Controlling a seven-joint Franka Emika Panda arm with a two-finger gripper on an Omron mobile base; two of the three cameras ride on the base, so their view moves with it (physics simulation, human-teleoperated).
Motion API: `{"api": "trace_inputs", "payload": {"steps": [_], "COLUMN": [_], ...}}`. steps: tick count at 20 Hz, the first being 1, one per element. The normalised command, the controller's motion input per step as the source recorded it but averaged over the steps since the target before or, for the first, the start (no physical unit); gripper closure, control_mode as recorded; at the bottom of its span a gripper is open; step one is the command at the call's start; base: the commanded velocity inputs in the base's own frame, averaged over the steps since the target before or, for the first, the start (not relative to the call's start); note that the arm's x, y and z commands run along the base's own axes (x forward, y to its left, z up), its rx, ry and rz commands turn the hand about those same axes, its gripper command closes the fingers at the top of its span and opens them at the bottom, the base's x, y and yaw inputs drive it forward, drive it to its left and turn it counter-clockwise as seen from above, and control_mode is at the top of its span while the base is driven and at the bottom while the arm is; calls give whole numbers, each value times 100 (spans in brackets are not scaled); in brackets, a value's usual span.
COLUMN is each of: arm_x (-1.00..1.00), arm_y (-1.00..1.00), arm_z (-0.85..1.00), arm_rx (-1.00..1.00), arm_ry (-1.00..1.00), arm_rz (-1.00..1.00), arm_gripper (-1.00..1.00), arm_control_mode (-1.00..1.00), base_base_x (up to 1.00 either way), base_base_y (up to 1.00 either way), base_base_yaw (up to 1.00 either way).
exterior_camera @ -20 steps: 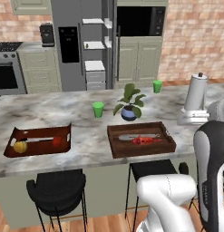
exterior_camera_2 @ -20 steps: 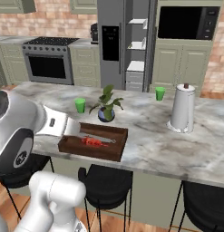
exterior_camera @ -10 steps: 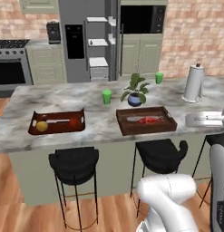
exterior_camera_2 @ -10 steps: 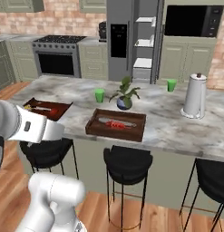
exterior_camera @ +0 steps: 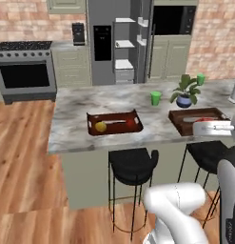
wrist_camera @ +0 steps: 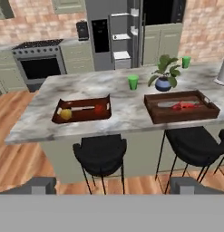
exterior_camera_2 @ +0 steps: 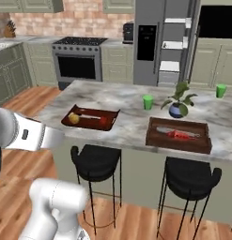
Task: Gather the bell pepper and squash from the fridge and place them on a tray on the dining counter. Then gather the fishs from the fridge and place them on the other tray.
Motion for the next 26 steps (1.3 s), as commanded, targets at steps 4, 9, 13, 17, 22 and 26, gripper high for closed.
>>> {"api": "trace_inputs", "payload": {"steps": [4,9,13,17,22,26], "arm_x": [0,0,0,0,0,0], "arm_y": [0,0,0,0,0,0], "arm_z": [0,0,0,0,0,0], "arm_rx": [0,0,0,0,0,0], "arm_ry": [0,0,0,0,0,0], "arm_rz": [0,0,0,0,0,0], "arm_gripper": [-100,-100,-100,-100,-100,-100], "arm_control_mode": [100,100,100,100,100,100], "base_base_x": [0,10,19,49,100,100], "base_base_y": [100,100,100,100,100,100], "base_base_yaw": [0,0,0,0,-4,-6]}}
